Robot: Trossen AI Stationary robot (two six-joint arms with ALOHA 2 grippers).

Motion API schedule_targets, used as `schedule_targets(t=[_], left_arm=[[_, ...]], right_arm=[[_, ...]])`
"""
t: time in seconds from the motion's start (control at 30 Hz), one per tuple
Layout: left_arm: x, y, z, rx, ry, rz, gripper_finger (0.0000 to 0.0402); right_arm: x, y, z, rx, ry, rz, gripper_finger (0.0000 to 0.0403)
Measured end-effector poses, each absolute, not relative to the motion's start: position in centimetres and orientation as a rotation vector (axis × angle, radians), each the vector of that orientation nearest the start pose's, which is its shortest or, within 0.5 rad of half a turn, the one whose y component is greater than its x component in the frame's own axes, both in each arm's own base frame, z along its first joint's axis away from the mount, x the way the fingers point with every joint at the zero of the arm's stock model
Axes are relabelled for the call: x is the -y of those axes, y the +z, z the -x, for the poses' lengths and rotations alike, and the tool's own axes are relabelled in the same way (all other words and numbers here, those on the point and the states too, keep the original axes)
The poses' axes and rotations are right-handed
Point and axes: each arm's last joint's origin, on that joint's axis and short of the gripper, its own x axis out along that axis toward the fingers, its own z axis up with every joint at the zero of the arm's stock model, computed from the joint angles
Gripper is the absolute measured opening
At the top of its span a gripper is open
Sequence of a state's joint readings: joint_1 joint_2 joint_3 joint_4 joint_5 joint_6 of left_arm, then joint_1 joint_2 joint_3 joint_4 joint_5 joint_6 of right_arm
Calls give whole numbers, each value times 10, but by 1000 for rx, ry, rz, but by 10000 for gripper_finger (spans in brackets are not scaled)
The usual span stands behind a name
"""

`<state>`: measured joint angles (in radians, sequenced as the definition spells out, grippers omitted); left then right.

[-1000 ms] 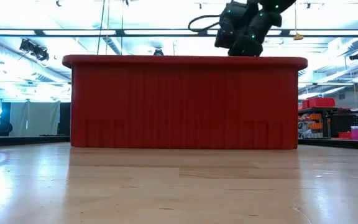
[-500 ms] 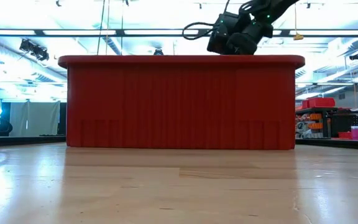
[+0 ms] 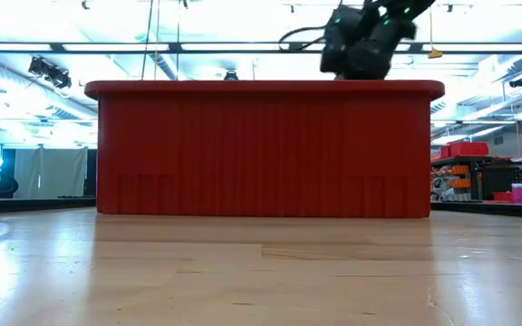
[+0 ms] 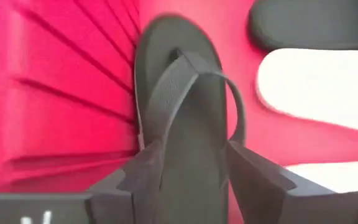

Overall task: Pick and place slides into bin
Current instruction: Put the black slipper into the red bin

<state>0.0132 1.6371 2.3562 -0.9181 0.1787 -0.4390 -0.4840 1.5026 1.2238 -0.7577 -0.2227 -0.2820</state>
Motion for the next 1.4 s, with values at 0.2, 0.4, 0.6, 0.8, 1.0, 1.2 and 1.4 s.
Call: schedule_targets(t=[0.2, 0.4, 0.6, 0.8, 1.0, 1.2, 1.4], left_arm=[[23, 515, -269, -647, -11, 657, 39], [74, 469, -270, -964, 207, 849, 30], [145, 409, -272, -1058, 443, 1036, 21], [200, 321, -267, -964, 675, 1254, 26], [218, 236, -245, -1050, 733, 1292, 17], [218, 201, -222, -1349, 824, 1306, 7], [218, 199, -218, -1412, 828, 1274, 35]], right_arm=[[112, 331, -241, -776, -122, -67, 187], [83, 373, -204, -591, -129, -94, 185], [60, 393, -180, -487, -108, -191, 184], [47, 396, -178, -474, -43, -165, 180], [40, 393, -186, -499, 7, -154, 177], [33, 391, -191, -512, 50, -127, 176], [29, 390, -194, -518, 78, -114, 175]])
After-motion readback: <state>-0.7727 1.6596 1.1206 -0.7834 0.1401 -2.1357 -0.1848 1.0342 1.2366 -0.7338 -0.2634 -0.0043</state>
